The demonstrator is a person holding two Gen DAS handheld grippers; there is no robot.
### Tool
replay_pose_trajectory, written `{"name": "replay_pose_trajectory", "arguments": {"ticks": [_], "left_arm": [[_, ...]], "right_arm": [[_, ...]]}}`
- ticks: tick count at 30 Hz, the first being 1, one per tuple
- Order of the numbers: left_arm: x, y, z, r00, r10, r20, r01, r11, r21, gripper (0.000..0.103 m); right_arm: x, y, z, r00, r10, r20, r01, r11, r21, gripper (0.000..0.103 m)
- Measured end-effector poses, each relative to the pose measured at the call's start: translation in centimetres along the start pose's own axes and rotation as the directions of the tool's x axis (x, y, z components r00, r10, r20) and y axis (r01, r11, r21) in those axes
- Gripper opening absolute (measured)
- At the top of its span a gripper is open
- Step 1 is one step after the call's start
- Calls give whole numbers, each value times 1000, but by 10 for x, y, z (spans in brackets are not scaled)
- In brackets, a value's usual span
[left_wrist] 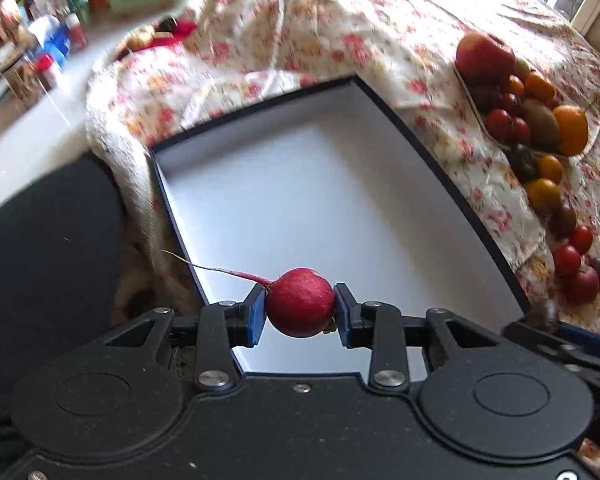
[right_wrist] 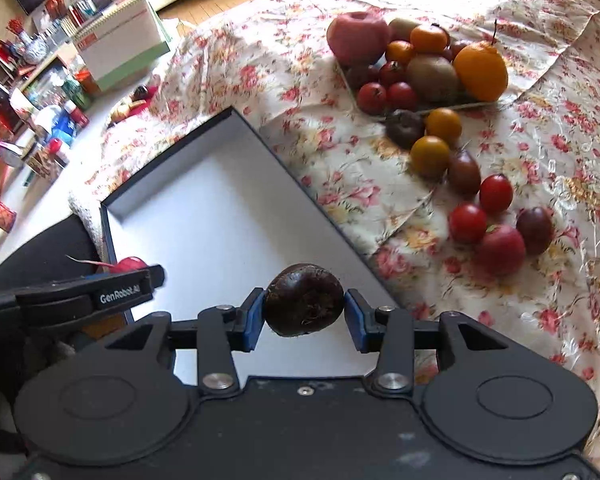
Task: Organize fruits
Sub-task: 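Carry radish and plum into the white box and open both grippers, then move the open right gripper from the box back to the fruit row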
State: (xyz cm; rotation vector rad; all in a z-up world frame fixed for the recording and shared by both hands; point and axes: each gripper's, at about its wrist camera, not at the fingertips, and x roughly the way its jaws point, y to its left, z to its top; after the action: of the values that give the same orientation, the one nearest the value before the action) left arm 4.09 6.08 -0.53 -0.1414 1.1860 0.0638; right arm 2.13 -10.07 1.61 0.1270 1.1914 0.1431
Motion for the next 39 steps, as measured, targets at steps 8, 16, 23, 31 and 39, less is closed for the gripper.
{"name": "replay_pose_trajectory", "arguments": {"ticks": [8,16,23,31,39], "left_arm": [[6,-10,-5,999,2,-44,0,999,43,44],[9,-12,-4,997,-6,-80,10,999,49,44],[5,-10,-3,997,-32,-68,35,999,35,45],[-1,-8,-2,998,-46,-34,47,999,21,50],[0,-11,-4,1000,-10,-22,10,999,39,50]], "right_arm": [[22,4,-12,996,-65,-58,65,998,1,44],[39,-11,-16,991,-90,-99,92,996,20,44],[43,-16,-17,991,-67,-113,71,997,36,49],[33,-12,-15,995,-65,-78,67,997,25,47],[28,-11,-16,996,-64,-62,65,998,19,47]]}}
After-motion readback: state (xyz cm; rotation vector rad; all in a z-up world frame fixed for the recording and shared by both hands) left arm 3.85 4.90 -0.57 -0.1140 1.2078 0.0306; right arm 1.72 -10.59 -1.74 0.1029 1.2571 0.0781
